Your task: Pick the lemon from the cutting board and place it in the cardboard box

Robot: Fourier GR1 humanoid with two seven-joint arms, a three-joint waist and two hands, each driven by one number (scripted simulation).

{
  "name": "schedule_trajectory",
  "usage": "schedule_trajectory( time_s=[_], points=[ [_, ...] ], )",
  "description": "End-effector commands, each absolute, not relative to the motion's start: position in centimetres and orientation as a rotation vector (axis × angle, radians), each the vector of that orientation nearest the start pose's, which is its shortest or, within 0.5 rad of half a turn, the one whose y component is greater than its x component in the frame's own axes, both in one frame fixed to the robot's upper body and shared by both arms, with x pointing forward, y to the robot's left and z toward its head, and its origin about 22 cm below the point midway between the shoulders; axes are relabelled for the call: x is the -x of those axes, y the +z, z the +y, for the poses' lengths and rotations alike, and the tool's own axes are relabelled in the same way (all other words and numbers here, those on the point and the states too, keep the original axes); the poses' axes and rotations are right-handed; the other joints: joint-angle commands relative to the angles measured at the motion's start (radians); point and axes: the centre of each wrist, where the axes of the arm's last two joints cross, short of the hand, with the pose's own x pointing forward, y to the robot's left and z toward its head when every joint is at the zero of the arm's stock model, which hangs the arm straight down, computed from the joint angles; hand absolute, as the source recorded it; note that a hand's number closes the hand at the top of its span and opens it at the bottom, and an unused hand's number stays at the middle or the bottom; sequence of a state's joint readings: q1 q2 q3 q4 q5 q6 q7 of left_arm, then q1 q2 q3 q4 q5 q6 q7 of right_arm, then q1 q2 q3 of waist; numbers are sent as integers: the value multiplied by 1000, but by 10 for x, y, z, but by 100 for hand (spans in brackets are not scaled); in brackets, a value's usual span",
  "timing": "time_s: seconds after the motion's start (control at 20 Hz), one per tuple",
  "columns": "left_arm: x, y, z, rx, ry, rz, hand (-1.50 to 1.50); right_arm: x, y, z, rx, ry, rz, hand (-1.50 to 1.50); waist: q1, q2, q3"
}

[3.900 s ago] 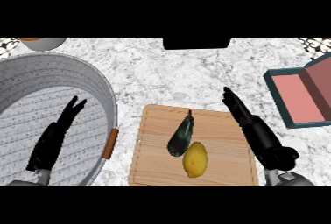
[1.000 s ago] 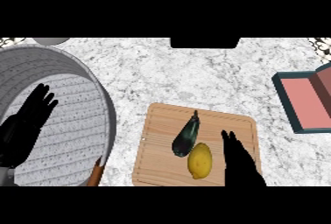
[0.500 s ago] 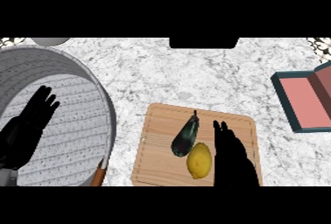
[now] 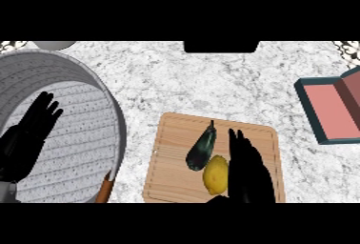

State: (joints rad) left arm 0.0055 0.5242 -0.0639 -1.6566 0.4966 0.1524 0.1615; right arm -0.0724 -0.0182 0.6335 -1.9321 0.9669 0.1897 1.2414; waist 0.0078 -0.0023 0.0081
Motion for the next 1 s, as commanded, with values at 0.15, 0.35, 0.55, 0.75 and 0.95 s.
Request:
schedule_trajectory(
  time_s=[0.15,0.35,0.55,0.75,0.95],
  points=[
    [-246,63,325,-68,67,-1465,0,-199,96,-88,890,700,-648,-150,-9,3,-10],
    [-245,56,317,-47,60,-1447,0,-208,89,-81,895,705,-643,-150,-1,5,-10],
    [-239,46,313,-45,43,-1436,0,-206,82,-85,863,707,-616,-150,-5,3,-9],
    [-250,58,318,-40,46,-1440,0,-210,85,-87,835,720,-606,-150,-9,3,-9],
    [-247,58,314,-37,49,-1439,0,-213,70,-86,837,733,-587,-150,-7,3,-9]
  ],
)
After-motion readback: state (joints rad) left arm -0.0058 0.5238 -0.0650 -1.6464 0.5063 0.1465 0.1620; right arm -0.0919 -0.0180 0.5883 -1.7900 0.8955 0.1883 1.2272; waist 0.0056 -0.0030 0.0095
